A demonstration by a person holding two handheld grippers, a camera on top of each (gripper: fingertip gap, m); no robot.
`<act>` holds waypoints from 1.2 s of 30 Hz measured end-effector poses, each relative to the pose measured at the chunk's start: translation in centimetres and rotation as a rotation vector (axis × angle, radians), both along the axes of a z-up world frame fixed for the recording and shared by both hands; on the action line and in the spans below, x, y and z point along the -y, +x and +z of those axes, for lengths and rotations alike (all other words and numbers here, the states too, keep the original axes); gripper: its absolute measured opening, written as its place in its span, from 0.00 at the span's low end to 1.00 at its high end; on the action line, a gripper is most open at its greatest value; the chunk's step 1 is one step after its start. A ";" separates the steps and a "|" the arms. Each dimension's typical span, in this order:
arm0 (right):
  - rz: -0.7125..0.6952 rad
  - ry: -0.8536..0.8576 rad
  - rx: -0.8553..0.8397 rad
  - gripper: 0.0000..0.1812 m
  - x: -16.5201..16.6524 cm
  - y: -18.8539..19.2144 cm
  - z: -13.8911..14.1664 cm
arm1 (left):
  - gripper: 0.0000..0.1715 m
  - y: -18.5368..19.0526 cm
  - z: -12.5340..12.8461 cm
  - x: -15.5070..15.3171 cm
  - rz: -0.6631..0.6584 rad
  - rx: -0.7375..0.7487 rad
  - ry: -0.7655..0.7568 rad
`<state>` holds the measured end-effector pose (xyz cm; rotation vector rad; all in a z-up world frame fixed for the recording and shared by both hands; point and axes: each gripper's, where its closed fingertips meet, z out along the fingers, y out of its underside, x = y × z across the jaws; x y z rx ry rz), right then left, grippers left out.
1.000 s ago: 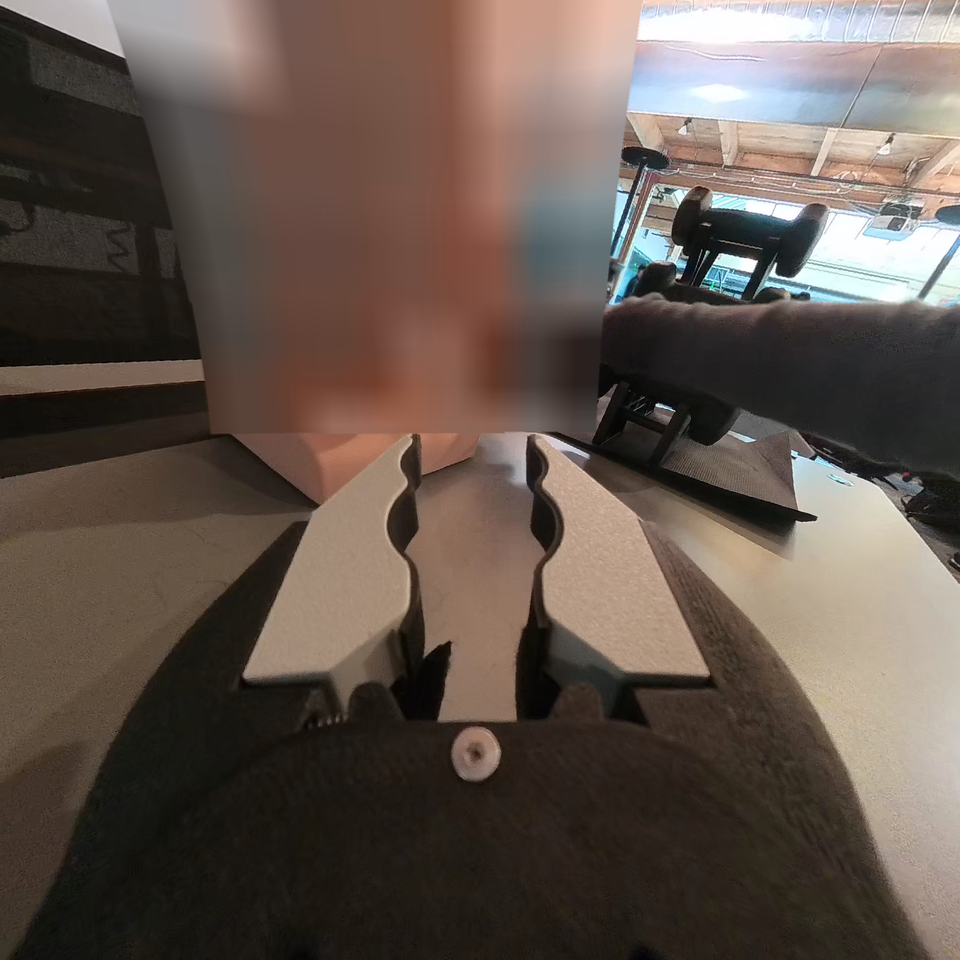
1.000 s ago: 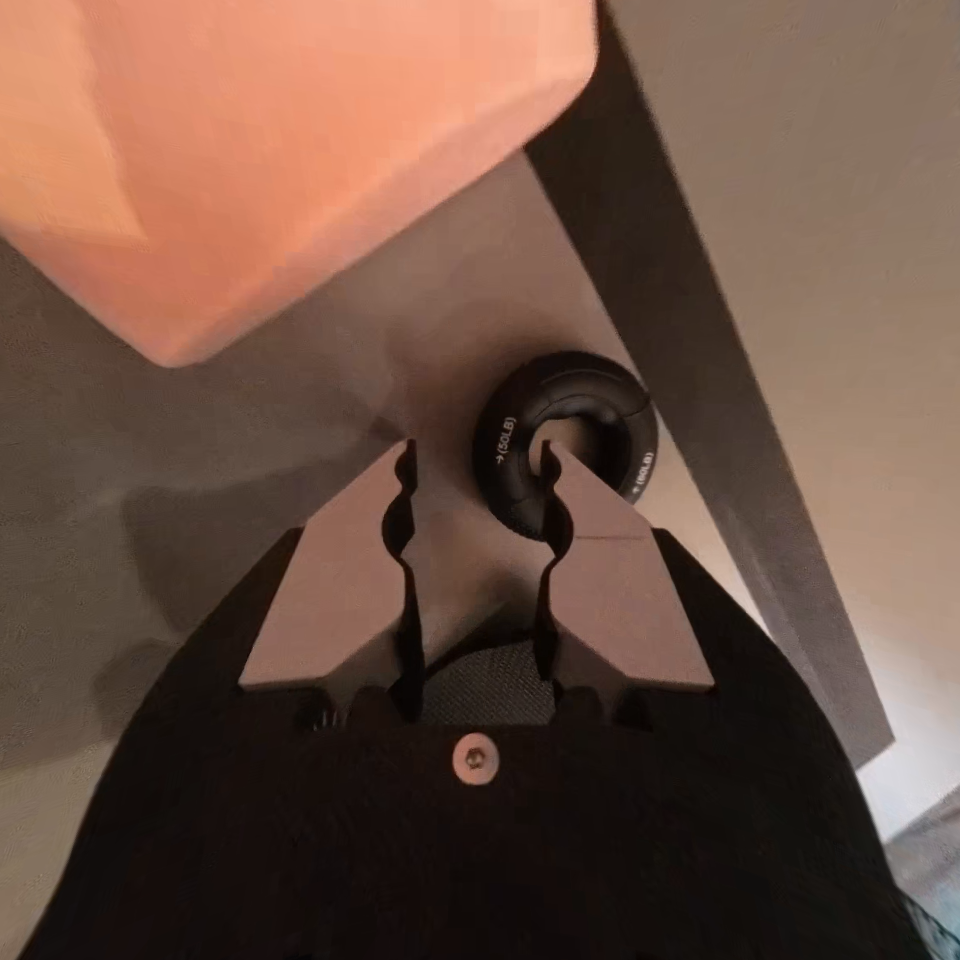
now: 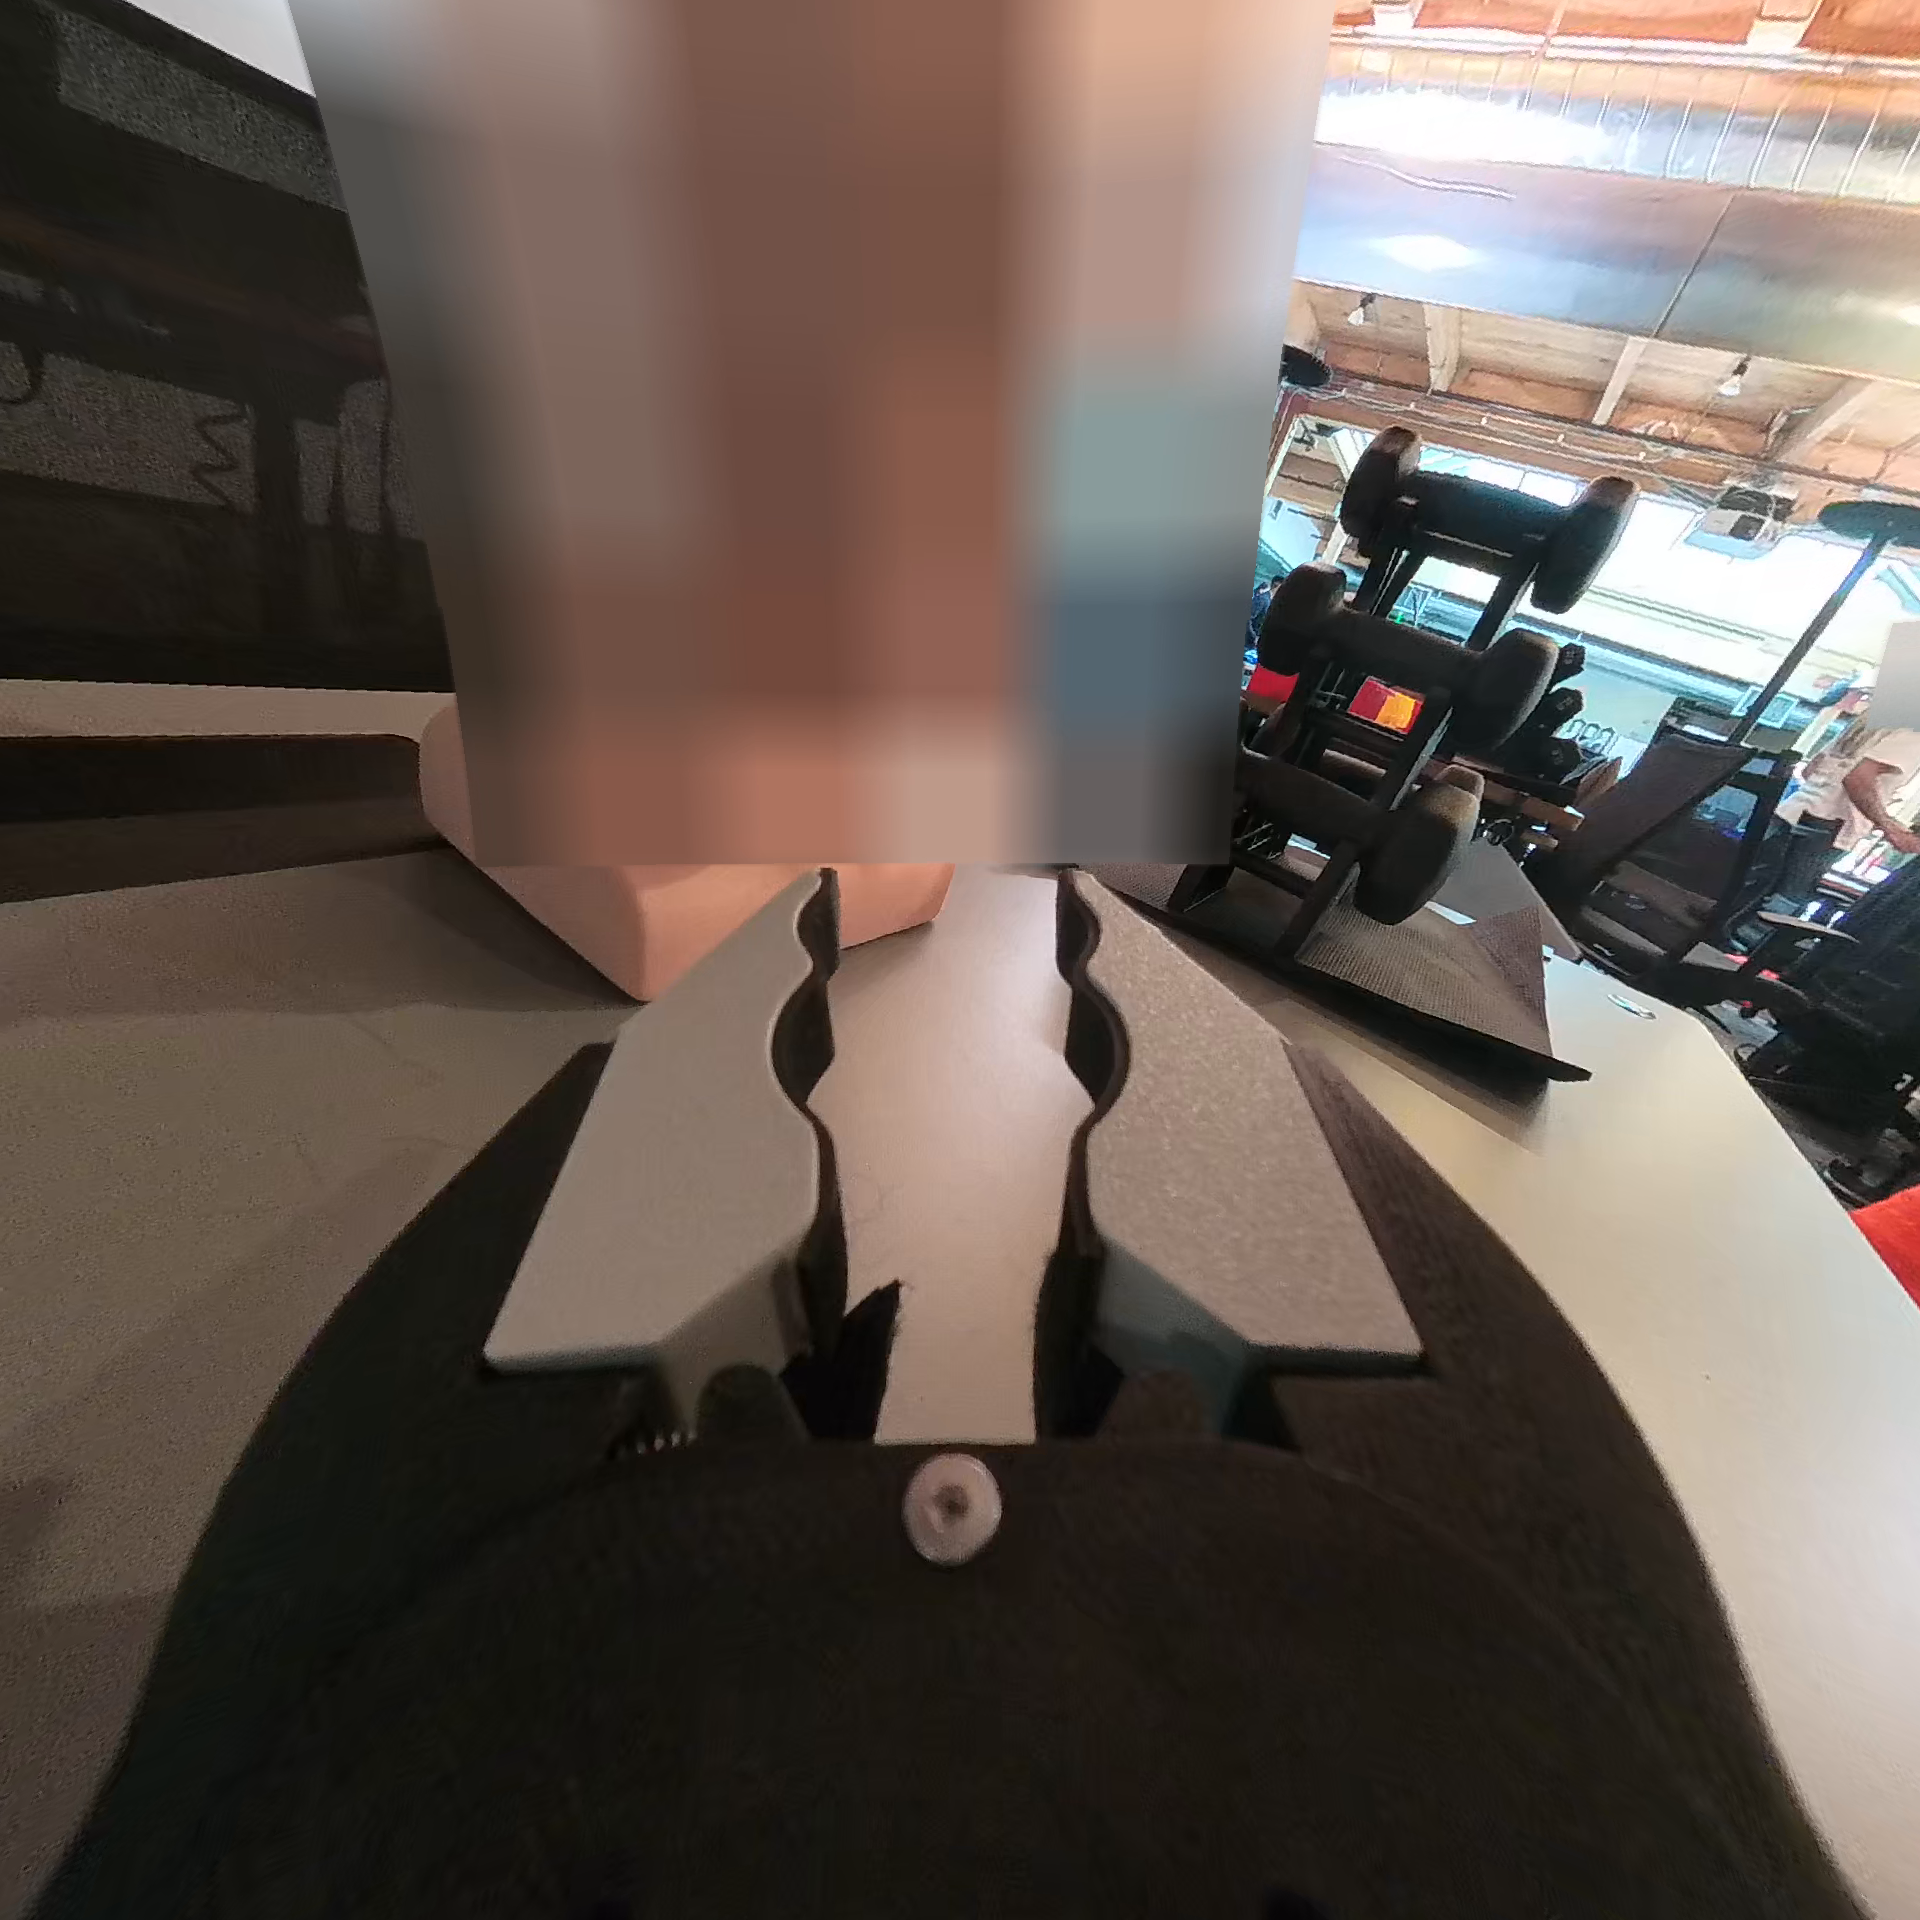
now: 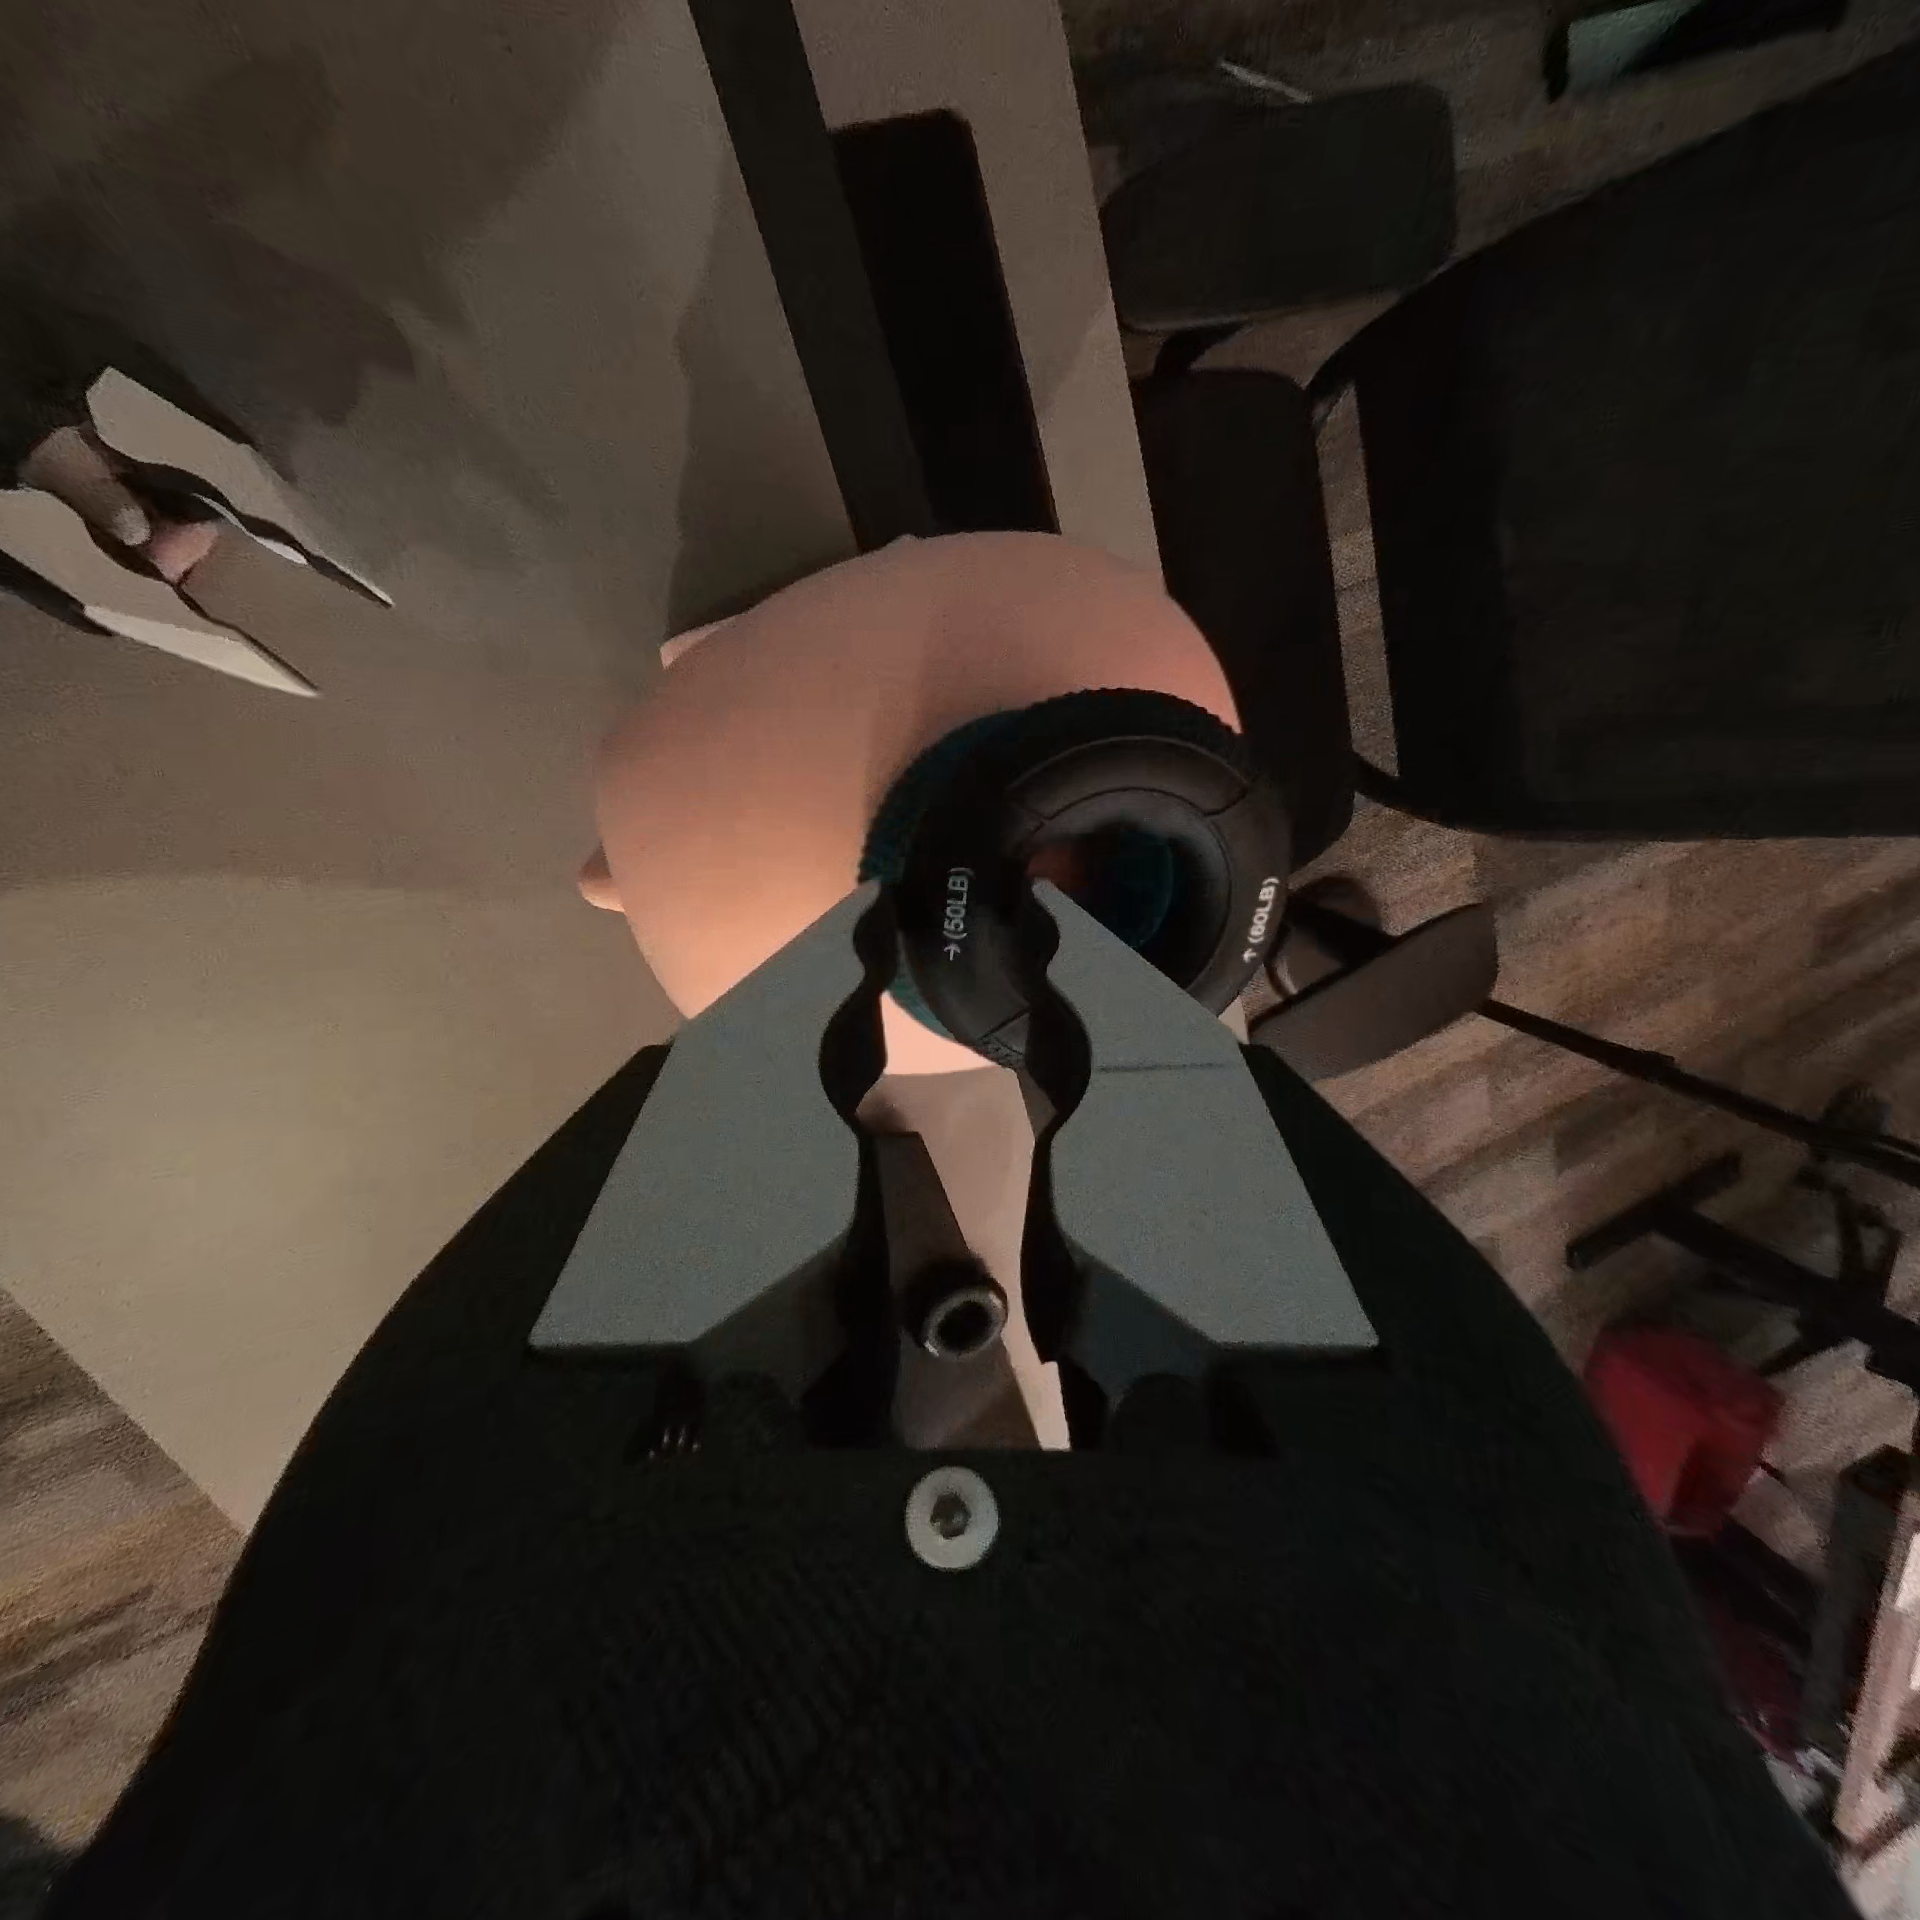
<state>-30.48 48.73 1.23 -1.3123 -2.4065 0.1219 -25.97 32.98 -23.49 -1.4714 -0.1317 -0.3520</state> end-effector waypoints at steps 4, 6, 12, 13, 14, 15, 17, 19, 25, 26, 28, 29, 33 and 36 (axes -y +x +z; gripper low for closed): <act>-0.019 -0.024 0.028 0.11 -0.2 -0.6 -0.3 | 0.24 0.0 -0.1 -0.1 -0.002 0.000 -0.006; -0.031 -0.048 0.045 0.11 -0.1 -0.5 -0.1 | 0.24 0.0 -0.1 -0.1 -0.002 0.004 -0.006; -0.064 -0.074 0.092 0.11 -0.3 0.2 -0.2 | 0.24 0.0 -0.1 -0.2 -0.004 0.007 -0.008; -0.064 -0.073 0.087 0.12 -0.4 0.2 -0.3 | 0.24 0.0 -0.1 -0.2 -0.004 0.007 -0.008; -0.063 -0.074 0.078 0.12 -0.4 0.1 -0.3 | 0.24 0.0 -0.1 -0.2 -0.004 0.008 -0.007; -0.062 -0.074 0.066 0.12 -0.4 0.0 -0.4 | 0.24 -0.1 -0.1 -0.2 -0.003 0.009 -0.007; -0.059 -0.078 0.047 0.20 -0.2 0.2 -0.3 | 0.24 -0.1 -0.1 -0.2 -0.003 0.011 -0.006; -0.064 -0.075 0.010 0.32 -0.2 0.6 -0.1 | 0.24 -0.1 -0.1 -0.2 -0.003 0.012 -0.005; -0.133 -0.071 -0.273 0.40 -3.0 5.0 2.1 | 0.24 -0.1 -0.1 -0.2 -0.002 0.013 -0.007; -0.194 -0.058 -0.285 0.40 -4.2 6.6 1.4 | 0.24 -0.1 -0.1 -0.3 -0.003 0.013 -0.008; -0.316 0.002 -0.278 0.40 -6.9 10.0 -1.1 | 0.24 -0.1 -0.1 -0.3 -0.002 0.015 -0.007; -0.353 0.042 -0.300 0.39 -7.7 11.4 -2.4 | 0.24 -0.1 -0.1 -0.3 -0.003 0.015 -0.009; -0.342 0.178 -0.653 0.33 -6.2 15.8 -5.9 | 0.24 0.0 -0.1 -0.3 -0.004 0.012 -0.009; -0.283 0.333 -1.056 0.23 -2.3 21.3 -7.3 | 0.24 0.6 -0.1 -0.4 -0.010 -0.042 -0.011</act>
